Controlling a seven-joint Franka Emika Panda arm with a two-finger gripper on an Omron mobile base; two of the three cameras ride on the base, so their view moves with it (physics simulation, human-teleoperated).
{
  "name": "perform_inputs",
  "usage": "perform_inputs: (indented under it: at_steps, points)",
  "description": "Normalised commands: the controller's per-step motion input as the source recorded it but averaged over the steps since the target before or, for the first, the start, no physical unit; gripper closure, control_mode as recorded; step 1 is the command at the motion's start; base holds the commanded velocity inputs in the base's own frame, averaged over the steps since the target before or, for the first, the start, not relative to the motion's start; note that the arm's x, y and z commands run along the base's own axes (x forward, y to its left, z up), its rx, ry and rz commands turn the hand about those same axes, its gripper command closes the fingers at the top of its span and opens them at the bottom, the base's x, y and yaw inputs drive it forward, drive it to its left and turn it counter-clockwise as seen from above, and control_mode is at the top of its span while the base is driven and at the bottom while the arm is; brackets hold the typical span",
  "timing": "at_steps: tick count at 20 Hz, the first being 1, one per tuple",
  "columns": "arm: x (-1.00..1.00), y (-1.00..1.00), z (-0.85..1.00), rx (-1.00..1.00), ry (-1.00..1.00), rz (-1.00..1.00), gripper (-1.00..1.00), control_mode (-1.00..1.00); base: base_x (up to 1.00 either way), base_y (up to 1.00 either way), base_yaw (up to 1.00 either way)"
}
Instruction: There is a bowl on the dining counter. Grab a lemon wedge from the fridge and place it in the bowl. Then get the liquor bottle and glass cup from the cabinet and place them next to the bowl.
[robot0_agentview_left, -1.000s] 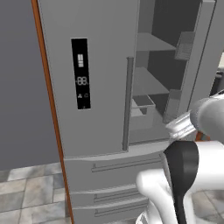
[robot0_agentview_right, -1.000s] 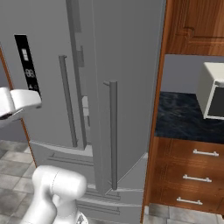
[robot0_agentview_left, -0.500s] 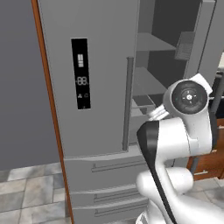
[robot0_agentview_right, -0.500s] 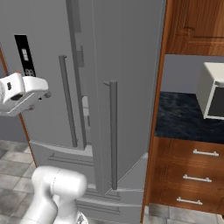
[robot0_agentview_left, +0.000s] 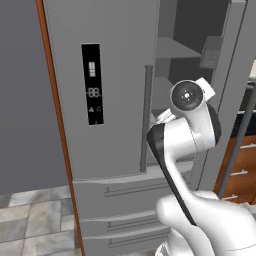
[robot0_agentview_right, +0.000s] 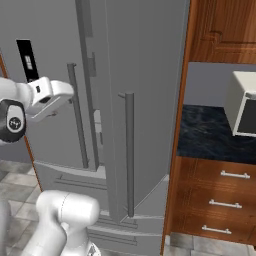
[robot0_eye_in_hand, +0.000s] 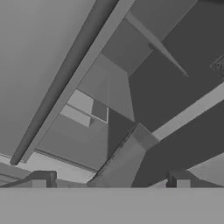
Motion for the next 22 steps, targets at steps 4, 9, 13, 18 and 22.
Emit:
perform_inputs:
  at_steps: [4, 9, 13, 18, 22]
  points:
    - [0.88, -0.03, -0.21, 0.0, 0.04, 0.0, -1.0, -1.0, 0.0, 0.0, 0.0]
    - [0.67, -0.29, -0.15, 0.0, 0.06, 0.0, -1.0, -1.0, 0.0, 0.0, 0.0]
    - [0.5, -0.51, -0.06, 0.03, 0.03, -0.02, -1.0, -1.0, 0.0, 0.0, 0.0]
    - [0.18, -0.81, 0.0, 0.08, 0.0, -0.06, -1.0, -1.0, 0.0, 0.0, 0.0]
    - [0.0, -0.95, 0.0, 0.09, 0.0, -0.09, -1.0, -1.0, 0.0, 0.0, 0.0]
